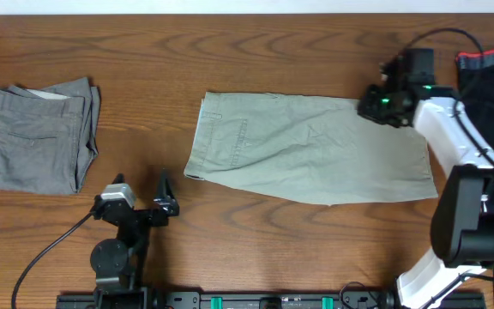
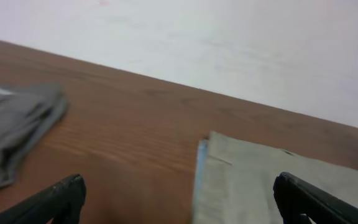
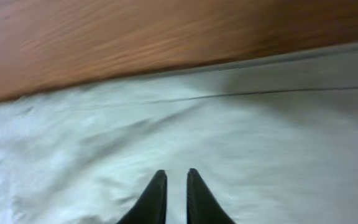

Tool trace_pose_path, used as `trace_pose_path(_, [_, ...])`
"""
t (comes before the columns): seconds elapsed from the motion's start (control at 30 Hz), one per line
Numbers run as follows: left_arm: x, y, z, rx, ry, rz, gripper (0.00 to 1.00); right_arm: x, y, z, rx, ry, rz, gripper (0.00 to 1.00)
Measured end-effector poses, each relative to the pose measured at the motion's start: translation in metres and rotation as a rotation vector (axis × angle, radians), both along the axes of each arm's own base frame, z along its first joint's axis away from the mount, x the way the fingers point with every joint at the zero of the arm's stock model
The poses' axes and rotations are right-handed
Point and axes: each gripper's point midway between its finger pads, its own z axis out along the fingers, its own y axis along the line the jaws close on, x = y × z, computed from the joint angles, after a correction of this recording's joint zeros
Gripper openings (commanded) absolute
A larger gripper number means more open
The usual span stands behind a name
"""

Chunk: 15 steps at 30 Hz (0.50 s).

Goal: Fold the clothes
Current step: 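Pull the khaki trousers' right end rightward to straighten them, then reach the left gripper to the khaki trousers' left end and grasp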

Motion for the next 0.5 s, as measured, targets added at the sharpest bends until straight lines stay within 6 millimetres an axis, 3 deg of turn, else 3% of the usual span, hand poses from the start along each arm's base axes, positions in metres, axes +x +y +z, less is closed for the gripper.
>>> trace_pose_path(0.1, [-0.002, -0.021, -0.004, -0.015, 0.025, -0.123, 0.98, -0.003, 0.023, 0.0, 0.007, -0.001, 0.053, 0.3])
trace_pose_path(0.27, [-0.003, -0.04, -0.019, -0.05, 0.163, -0.235, 0.98, -0.005, 0.028, 0.0, 0.011, 0.007, 0.059, 0.42])
trace_pose_path(0.5, [0.023, -0.05, 0.03, -0.062, 0.409, -0.314, 0.98, -0.01, 0.027, -0.002, 0.01, 0.03, 0.056, 0.55])
